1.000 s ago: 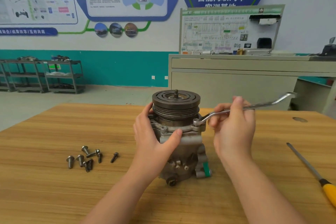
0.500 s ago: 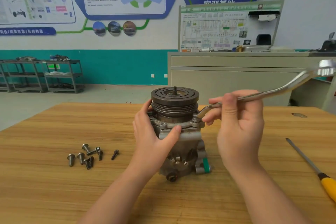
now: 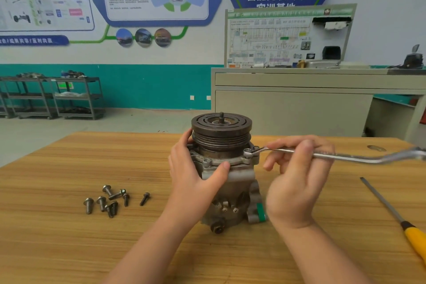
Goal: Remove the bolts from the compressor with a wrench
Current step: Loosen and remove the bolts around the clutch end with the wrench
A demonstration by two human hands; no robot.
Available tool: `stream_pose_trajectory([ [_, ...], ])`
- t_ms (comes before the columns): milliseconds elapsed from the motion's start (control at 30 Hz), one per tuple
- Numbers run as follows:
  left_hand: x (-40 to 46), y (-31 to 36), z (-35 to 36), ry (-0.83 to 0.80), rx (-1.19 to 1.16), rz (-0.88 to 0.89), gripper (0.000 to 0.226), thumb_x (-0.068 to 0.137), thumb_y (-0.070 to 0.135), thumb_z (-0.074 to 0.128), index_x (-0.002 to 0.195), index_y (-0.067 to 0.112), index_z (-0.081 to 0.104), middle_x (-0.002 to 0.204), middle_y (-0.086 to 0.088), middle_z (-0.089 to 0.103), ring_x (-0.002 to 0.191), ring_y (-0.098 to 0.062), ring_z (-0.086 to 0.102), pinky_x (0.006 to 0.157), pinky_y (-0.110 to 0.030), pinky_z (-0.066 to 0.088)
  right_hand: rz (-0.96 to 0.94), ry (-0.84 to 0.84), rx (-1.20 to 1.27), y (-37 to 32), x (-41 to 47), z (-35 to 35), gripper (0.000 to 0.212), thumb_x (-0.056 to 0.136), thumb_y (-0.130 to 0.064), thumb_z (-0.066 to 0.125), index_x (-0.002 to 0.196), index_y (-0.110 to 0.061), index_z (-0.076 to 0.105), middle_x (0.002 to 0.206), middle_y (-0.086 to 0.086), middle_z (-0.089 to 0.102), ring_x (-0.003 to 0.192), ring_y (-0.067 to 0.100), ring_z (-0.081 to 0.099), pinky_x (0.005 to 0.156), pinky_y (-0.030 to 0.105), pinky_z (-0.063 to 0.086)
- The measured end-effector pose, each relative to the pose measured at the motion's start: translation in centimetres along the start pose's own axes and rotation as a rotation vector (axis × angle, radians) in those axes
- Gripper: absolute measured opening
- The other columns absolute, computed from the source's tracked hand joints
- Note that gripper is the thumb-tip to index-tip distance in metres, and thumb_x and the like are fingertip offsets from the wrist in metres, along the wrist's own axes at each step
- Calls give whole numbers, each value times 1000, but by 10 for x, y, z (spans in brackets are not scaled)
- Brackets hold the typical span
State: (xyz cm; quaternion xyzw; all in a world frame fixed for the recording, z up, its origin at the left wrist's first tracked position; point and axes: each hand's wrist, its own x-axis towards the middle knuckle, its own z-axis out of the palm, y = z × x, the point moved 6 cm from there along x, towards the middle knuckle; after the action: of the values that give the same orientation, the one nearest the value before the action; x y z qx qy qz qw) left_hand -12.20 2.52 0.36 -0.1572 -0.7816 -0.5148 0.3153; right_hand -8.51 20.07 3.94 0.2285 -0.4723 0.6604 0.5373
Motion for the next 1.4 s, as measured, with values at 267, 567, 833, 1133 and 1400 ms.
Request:
stream_pose_trajectory([
  [267,0,3,0,-14,-10,0,80,67,64,60,132,54,16,126,40,23,129,1,27,103,-21,26,669,156,361,40,33,-10,17,105,-25,39,94,-14,45,64,3,67,48,12,57,47,23,49],
  [567,0,3,-1,-5,2,6,77,66,66,58,127,60,12,123,45,20,128,4,26,95,-10,24,-110,-145,-161,-19,16,4,7,99,-41,48,92,-41,51,72,-5,64,53,7,60,54,19,48],
  [833,2,3,-1,26,28,30,83,63,66,64,132,53,18,124,38,24,124,-1,30,99,-16,28,-594,-457,-387,-27,-21,27,17,98,-25,55,95,-8,54,80,12,65,76,14,59,71,19,51],
  [1133,1,4,-1,0,-15,20,76,67,62,61,127,60,15,119,48,21,125,14,24,93,-7,24,810,168,446,51,10,-7,27,105,-27,35,87,-13,50,67,7,65,48,14,55,46,23,46],
  [1400,0,3,0,-13,-3,15,77,72,55,64,131,56,16,122,45,21,128,2,27,96,-11,25,74,-150,-61,-6,26,-2,15,98,-47,48,85,-45,55,78,1,68,57,15,66,60,25,53],
])
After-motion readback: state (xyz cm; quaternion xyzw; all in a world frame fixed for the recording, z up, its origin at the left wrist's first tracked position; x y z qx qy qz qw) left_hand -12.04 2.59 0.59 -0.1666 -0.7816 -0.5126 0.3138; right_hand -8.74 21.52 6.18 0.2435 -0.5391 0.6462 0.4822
